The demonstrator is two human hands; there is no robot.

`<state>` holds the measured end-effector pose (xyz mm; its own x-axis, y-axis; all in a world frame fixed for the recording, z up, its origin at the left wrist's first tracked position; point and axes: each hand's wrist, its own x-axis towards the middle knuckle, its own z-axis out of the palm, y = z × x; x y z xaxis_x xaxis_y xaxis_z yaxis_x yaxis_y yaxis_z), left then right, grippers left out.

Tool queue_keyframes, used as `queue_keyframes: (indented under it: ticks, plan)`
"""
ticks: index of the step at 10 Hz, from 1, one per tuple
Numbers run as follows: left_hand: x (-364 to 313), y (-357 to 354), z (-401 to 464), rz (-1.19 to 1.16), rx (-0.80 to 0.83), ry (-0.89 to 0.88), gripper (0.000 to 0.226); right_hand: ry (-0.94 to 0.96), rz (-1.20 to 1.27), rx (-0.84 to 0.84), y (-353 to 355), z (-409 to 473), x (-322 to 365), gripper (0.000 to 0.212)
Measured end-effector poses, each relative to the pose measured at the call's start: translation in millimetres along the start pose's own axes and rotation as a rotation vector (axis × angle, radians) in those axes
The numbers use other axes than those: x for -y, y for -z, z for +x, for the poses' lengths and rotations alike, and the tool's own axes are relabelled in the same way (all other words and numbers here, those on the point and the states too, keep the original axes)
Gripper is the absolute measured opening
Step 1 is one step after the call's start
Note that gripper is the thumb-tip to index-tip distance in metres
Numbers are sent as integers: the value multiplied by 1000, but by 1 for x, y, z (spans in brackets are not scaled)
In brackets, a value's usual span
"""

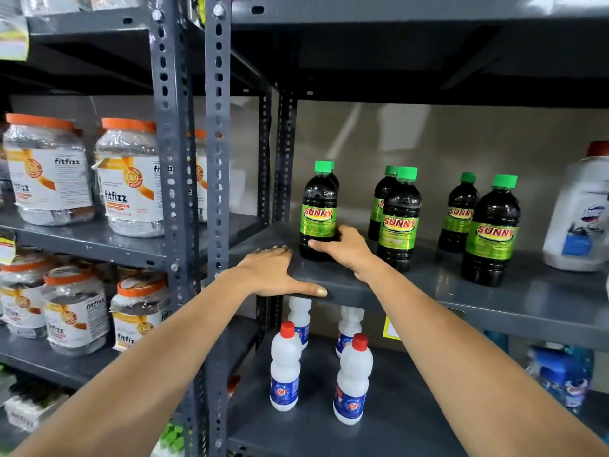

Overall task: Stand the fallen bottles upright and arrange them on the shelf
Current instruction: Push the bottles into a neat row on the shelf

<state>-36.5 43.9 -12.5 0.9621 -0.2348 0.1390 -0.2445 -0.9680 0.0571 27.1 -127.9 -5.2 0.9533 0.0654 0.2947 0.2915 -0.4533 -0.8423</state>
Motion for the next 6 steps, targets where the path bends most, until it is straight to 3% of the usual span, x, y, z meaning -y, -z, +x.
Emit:
queue_keyframes:
  ticks: [4, 6]
  plan:
    - [-5, 2, -6, -3, -48, 44, 133, 39, -46, 36, -1, -4, 2, 61]
    - [-12, -1, -18, 46, -80, 120, 134, 107, 21, -28, 12, -18, 13, 72]
